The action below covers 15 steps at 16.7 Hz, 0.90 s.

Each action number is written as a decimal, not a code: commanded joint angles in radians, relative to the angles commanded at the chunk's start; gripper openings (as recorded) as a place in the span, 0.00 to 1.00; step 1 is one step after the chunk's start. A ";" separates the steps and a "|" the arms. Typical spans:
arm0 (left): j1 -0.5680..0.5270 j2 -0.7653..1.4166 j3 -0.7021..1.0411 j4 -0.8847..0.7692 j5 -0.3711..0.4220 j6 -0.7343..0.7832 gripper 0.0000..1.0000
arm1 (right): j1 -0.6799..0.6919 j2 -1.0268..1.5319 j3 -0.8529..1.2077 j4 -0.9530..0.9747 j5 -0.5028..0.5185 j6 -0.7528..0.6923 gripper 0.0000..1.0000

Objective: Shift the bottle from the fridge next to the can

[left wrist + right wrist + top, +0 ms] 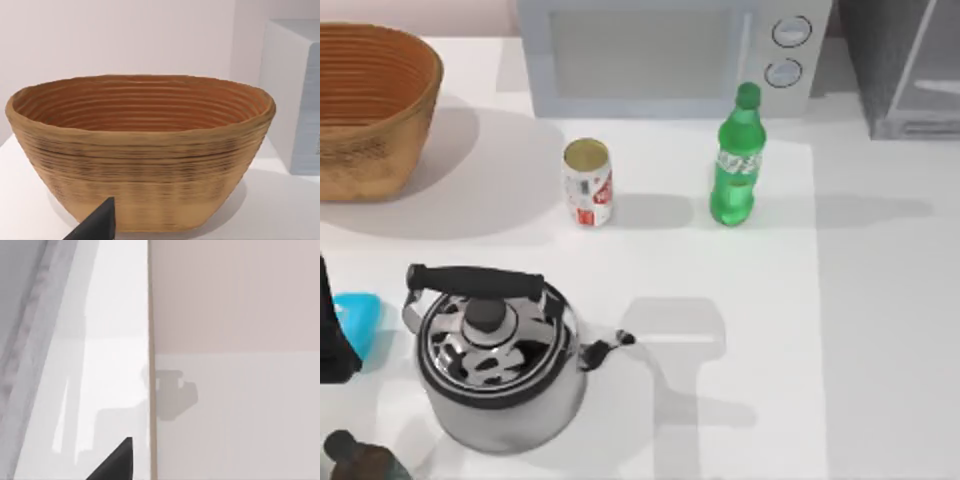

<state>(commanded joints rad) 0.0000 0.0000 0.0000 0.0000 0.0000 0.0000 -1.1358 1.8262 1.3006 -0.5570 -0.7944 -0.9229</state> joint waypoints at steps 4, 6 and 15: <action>0.000 0.000 0.000 0.000 0.000 0.000 1.00 | 0.156 -0.002 -0.009 0.211 0.041 0.238 1.00; 0.000 0.000 0.000 0.000 0.000 0.000 1.00 | 0.198 -0.001 -0.011 0.262 0.052 0.295 1.00; 0.000 0.000 0.000 0.000 0.000 0.000 1.00 | 0.235 -0.017 -0.029 0.303 0.085 0.341 1.00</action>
<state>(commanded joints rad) 0.0000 0.0000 0.0000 0.0000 0.0000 0.0000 -0.9010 1.8093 1.2713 -0.2539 -0.7098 -0.5819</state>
